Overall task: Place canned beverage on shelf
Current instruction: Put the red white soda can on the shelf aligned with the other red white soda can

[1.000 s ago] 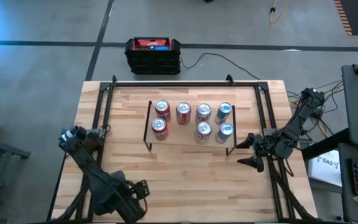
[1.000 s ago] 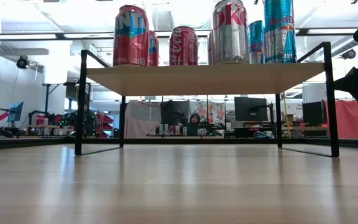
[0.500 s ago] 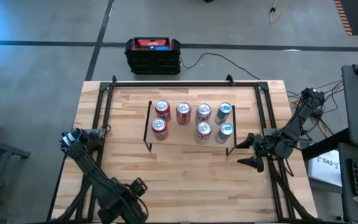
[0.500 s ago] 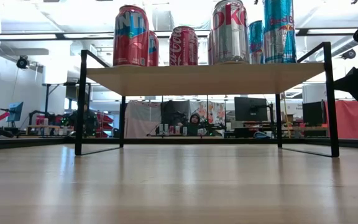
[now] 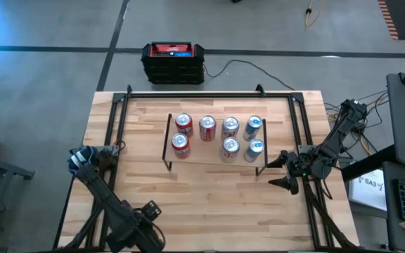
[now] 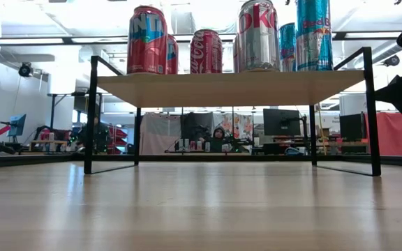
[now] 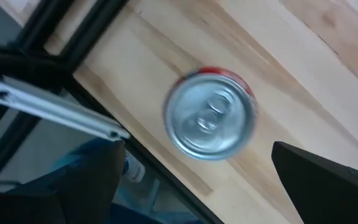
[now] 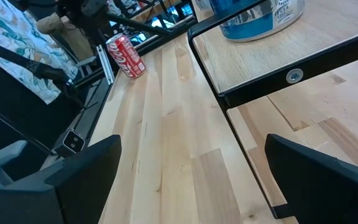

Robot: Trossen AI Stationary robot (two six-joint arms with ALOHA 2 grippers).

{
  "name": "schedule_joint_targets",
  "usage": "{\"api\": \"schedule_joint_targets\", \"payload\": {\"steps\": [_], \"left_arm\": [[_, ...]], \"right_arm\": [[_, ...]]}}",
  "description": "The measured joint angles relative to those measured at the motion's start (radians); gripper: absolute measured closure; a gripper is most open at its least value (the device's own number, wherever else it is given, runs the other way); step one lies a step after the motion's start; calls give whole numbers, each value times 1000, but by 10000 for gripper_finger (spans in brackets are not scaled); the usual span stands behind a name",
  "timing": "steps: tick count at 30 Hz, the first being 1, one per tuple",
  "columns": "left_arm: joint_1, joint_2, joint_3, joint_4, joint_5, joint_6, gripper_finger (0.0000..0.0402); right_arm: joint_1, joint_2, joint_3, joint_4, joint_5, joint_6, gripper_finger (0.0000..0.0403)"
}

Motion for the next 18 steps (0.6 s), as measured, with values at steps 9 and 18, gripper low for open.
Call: {"api": "schedule_joint_targets", "payload": {"steps": [9, 18], "left_arm": [[-75, -1, -78, 22, -86, 0, 15], [-75, -3, -164, 102, -112, 0, 39]], "right_arm": [[0, 0, 0, 0, 0, 0, 19], [0, 0, 0, 0, 0, 0, 19]]}}
